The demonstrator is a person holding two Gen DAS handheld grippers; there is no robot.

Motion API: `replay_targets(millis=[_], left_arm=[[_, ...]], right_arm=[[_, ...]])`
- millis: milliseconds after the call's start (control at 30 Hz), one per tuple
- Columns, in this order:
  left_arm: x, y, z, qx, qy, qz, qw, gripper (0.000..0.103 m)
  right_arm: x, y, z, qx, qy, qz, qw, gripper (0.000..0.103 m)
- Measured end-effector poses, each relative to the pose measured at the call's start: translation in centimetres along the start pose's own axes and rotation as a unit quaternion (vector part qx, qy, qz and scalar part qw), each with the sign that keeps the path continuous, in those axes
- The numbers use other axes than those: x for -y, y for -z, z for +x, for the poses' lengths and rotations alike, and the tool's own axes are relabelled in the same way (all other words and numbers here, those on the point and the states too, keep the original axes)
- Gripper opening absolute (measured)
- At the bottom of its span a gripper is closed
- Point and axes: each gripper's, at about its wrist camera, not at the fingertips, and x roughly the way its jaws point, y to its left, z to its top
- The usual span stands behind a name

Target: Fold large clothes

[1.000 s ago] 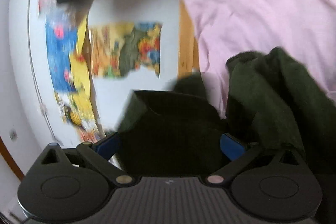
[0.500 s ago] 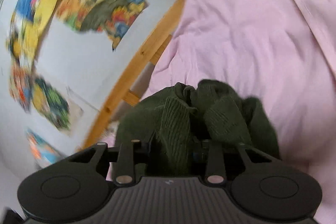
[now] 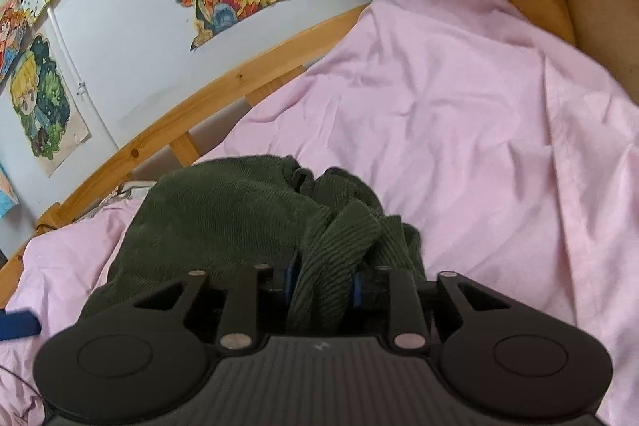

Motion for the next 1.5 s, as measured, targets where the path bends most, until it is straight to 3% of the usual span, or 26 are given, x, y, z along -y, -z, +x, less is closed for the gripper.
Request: replay_targets(millis=[67,133,167,233,300,367,400,500,600,667,767,833,967,1033,1167,1267,1367,1433,1500], left_arm=[[-1.4,-0.4,-1.3,0.025,-0.039,-0.048,0.9978,0.087],[-3.5,-0.6,-2.2,0.032,-0.09,-0.105,0.9898,0.095],[-4.5,-0.5,-2.4,0.032,-0.115,-0.128,0.9846,0.101],[-6.7,-0.1,-2.2,0.015,-0.163,-0.172,0.9713,0.101],[-8.5,0.6,-1.1,-0.026,-0.182,-0.198,0.9627,0.101],[-10.0,1.6,0.4,-0.068,-0.172,-0.217,0.9584,0.102],[-10.6,2.2,0.7,-0.068,-0.154,-0.228,0.9589,0.102],[-11.6,2.8,2.0,-0.082,-0.115,-0.253,0.9572,0.102],[-12.0,3.1,3.0,-0.094,-0.1,-0.256,0.9569,0.102],[-11.9,3.3,3.2,-0.095,-0.103,-0.239,0.9607,0.102],[-12.1,3.7,3.1,-0.091,-0.097,-0.241,0.9613,0.102],[-12.5,4.2,2.7,-0.088,-0.095,-0.248,0.9601,0.102],[-14.1,5.3,2.8,-0.099,-0.082,-0.285,0.9498,0.102],[-14.6,5.8,3.5,-0.11,-0.078,-0.297,0.9452,0.102],[-14.5,6.0,4.7,-0.1,-0.086,-0.277,0.9517,0.102],[-14.4,6.4,4.4,-0.094,-0.07,-0.278,0.9533,0.102],[-13.5,5.6,2.7,-0.078,-0.089,-0.272,0.955,0.102],[-12.3,5.0,1.2,-0.05,-0.104,-0.253,0.9605,0.102],[-11.2,5.1,-0.4,-0.012,-0.092,-0.235,0.9676,0.102]], right_arm=[[-0.6,-0.3,-0.9,0.024,0.016,-0.011,1.0,0.041],[-1.6,-0.5,-2.3,0.058,0.044,-0.035,0.997,0.062],[-2.2,-0.6,-3.0,0.079,0.065,-0.051,0.993,0.065],[-3.1,-0.7,-4.5,0.119,0.097,-0.083,0.985,0.072],[-4.1,-1.3,-5.6,0.141,0.114,-0.105,0.978,0.079],[-5.3,-2.7,-5.9,0.148,0.09,-0.114,0.978,0.09],[-6.1,-3.5,-5.3,0.137,0.067,-0.129,0.98,0.096],[-9.2,-5.7,-0.5,0.053,0.002,-0.186,0.981,0.096],[-12.0,-6.2,5.0,-0.005,-0.045,-0.217,0.975,0.095],[-13.5,-5.4,7.5,-0.018,-0.059,-0.248,0.967,0.095],[-14.1,-2.9,10.4,-0.031,-0.046,-0.288,0.956,0.098],[-12.8,-1.5,11.1,-0.032,-0.048,-0.266,0.962,0.1],[-10.9,1.4,11.7,-0.008,-0.046,-0.261,0.964,0.1],[-10.1,1.5,12.6,-0.018,-0.05,-0.244,0.968,0.101],[-9.9,0.3,11.5,-0.028,-0.051,-0.23,0.971,0.099],[-10.4,-0.9,6.9,-0.054,-0.009,-0.217,0.975,0.098],[-10.5,0.1,1.0,-0.056,0.01,-0.216,0.975,0.102],[-10.4,1.1,-1.9,-0.057,0.007,-0.212,0.976,0.102],[-10.1,2.6,-3.8,-0.062,0.026,-0.211,0.975,0.102]])
